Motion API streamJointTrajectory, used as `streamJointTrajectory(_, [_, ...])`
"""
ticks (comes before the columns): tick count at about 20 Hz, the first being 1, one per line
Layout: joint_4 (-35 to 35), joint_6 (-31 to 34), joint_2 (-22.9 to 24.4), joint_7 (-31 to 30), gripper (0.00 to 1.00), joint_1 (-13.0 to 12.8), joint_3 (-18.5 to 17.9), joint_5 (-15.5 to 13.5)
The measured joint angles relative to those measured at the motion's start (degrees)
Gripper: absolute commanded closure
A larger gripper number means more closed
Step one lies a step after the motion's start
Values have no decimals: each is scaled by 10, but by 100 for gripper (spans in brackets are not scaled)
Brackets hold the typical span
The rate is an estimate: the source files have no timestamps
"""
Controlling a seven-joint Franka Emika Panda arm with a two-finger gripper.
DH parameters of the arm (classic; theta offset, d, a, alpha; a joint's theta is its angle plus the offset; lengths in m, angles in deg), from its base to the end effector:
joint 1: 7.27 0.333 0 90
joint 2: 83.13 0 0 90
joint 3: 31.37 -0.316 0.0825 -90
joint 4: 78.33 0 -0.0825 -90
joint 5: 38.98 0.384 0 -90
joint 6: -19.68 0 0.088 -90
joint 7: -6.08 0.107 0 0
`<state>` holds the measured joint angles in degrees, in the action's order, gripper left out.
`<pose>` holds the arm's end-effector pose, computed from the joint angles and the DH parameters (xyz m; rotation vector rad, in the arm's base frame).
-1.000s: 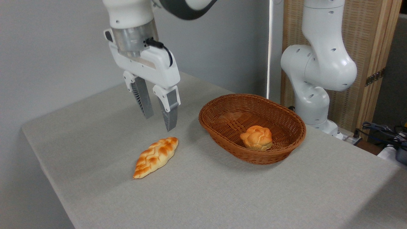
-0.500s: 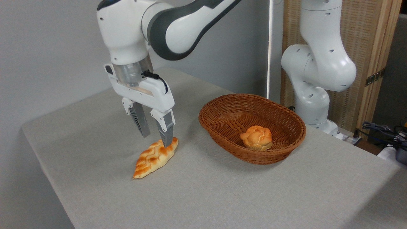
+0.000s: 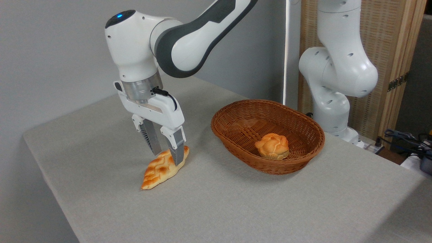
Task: Put bread into the basket
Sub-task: 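Close the gripper on the end of the braided loaf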
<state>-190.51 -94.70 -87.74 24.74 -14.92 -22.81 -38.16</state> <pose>0.5489 -0.1571 0.4318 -2.9938 0.9500 0.0646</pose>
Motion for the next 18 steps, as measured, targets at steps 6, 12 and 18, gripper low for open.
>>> streamJointTrajectory(6, [-5, -13, -8, 0, 0, -2, 0, 0])
streamJointTrajectory(12, [-14, -19, -10, 0, 0, -4, 9, 0])
streamJointTrajectory(18, [-16, -22, -14, 0, 0, -4, 9, 0])
